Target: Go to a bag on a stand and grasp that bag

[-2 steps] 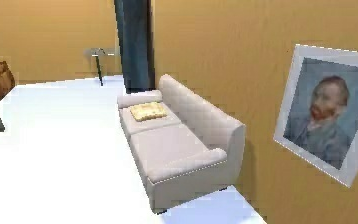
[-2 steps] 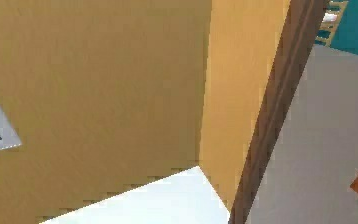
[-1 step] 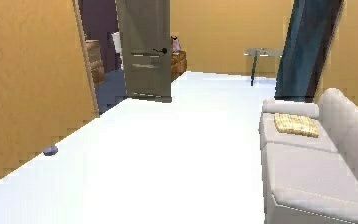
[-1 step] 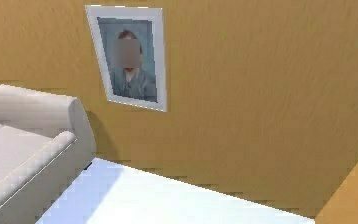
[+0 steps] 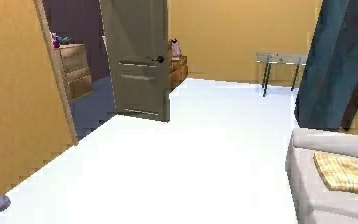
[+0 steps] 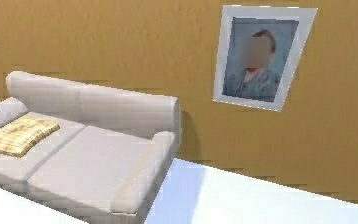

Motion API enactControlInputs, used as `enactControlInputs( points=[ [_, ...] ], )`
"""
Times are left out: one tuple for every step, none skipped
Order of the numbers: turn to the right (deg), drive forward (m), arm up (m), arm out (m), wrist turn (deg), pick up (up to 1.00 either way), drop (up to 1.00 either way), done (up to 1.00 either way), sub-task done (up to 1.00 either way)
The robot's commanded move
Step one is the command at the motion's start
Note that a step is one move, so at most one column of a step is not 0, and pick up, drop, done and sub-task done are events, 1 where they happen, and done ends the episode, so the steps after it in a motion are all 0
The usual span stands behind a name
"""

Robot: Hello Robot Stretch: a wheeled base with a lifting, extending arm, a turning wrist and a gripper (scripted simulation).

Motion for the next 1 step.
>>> enactControlInputs(
  points=[
    [6.0,0.00,0.00,0.00,0.0,0.00,0.00,0.00,0.00]
  ],
)
